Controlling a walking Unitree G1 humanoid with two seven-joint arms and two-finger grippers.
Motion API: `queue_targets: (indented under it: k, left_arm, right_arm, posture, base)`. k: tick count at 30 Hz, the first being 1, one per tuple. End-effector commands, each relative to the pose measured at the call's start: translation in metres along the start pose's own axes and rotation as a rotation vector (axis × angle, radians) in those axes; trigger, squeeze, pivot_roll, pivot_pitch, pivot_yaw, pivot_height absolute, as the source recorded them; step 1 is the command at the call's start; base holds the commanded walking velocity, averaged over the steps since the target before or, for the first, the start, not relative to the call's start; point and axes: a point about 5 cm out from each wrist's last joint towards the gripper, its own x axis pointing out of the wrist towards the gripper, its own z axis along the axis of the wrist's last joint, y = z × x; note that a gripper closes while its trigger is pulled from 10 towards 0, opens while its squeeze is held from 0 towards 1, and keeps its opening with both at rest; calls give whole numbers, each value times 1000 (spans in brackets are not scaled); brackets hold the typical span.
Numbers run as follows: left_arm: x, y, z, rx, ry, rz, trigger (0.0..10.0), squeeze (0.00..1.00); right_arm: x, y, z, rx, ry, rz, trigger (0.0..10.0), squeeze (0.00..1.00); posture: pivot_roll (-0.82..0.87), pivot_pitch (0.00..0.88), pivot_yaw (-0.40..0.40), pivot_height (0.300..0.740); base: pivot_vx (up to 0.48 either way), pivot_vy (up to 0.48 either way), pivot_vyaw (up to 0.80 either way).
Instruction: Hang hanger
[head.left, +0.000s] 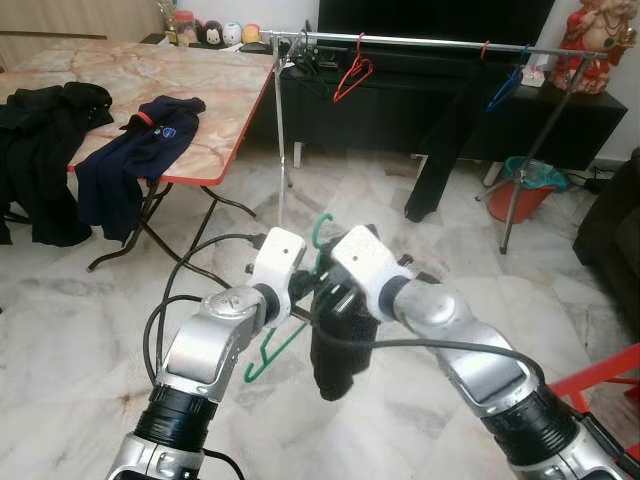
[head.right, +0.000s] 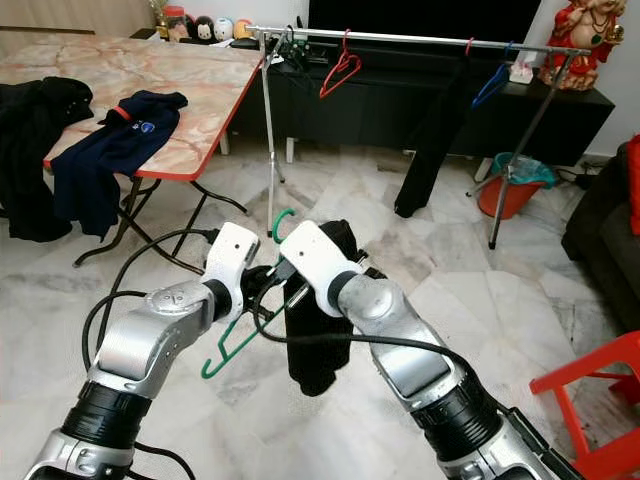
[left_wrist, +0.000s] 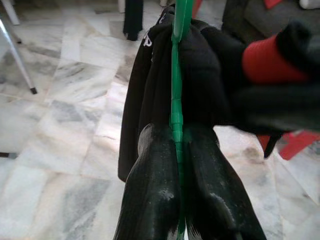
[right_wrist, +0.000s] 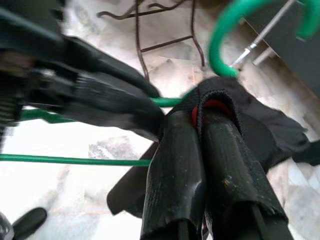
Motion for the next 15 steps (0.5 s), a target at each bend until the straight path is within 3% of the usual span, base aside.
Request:
queue_targets:
  k: [1, 7, 10, 12, 15]
  left_arm:
    - [0, -10, 14, 32, -58, -61, 10000, 0]
    - [-2, -14, 15, 11, -75, -125, 10000, 0]
    - [-3, -15, 14, 40, -64, -136, 10000, 0]
    - [-4, -12, 10, 83, -31, -122, 10000, 0]
    - [-5, -10, 8, 102, -14, -115, 10000, 0]
  right_arm:
    - [-3, 11, 10, -34, -56, 73, 10000, 0]
    - [-6, 17, 13, -47, -79, 134, 10000, 0]
    - [-6, 1, 12, -26, -69, 25, 10000, 0]
    - [-6, -24, 4, -59, -19, -120, 10000, 0]
    - [-7, -33, 3, -35, -15, -163, 10000, 0]
  posture:
    - [130, 0, -57, 740]
    - [130, 0, -57, 740]
    - [129, 0, -56, 740]
    - [128, 0, -55, 740]
    - [130, 0, -56, 740]
  base:
    - [0, 0, 0]
    - [0, 0, 0]
    - [0, 0, 0]
    - [0, 0, 0]
    - [0, 0, 0]
